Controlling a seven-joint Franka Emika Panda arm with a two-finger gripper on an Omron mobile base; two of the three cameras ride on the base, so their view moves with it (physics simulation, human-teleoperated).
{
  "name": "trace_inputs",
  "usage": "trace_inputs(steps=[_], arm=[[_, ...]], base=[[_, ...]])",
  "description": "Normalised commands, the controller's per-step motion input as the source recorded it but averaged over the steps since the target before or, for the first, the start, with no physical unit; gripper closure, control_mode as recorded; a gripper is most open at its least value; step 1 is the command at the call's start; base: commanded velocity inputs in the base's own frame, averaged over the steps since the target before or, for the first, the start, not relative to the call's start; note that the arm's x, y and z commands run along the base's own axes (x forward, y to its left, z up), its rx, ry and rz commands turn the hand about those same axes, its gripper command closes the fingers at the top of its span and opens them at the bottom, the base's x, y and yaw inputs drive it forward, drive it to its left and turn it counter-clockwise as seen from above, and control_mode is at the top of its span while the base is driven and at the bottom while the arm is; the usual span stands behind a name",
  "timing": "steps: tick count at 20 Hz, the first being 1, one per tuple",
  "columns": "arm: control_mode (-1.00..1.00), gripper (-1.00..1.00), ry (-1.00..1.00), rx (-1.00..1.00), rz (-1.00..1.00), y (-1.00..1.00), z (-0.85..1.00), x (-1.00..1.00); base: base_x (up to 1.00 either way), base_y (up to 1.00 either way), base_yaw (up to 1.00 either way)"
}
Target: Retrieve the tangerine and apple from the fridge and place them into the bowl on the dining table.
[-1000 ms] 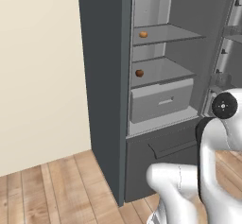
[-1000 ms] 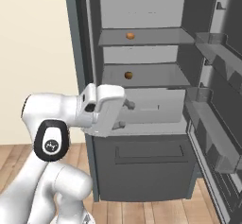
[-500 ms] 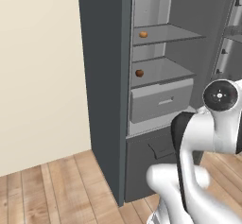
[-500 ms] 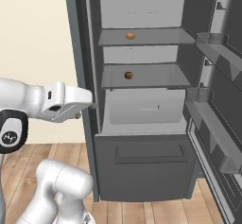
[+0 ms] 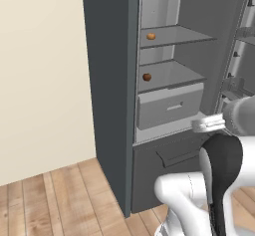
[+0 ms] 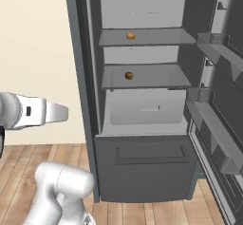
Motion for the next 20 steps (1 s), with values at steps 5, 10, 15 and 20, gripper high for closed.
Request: trace_inputs(steps=[5,10,15,20], arm=[[-1.00,-1.00,-0.06,0.24,0.13,0.14,0.00,-0.02],[-1.00,-1.00,0.01,0.06,0.00,0.00,0.00,0.00],[-1.00,-1.00,0.00,0.00,0.00,0.03,0.00,0.00],[-1.00,-1.00,0.00,0.00,0.00,0.00,0.00,0.00]], base=[[0.00,0.00,0.00],[0.00,0.00,0.00],[0.00,0.00,0.00],[0.00,0.00,0.00]])
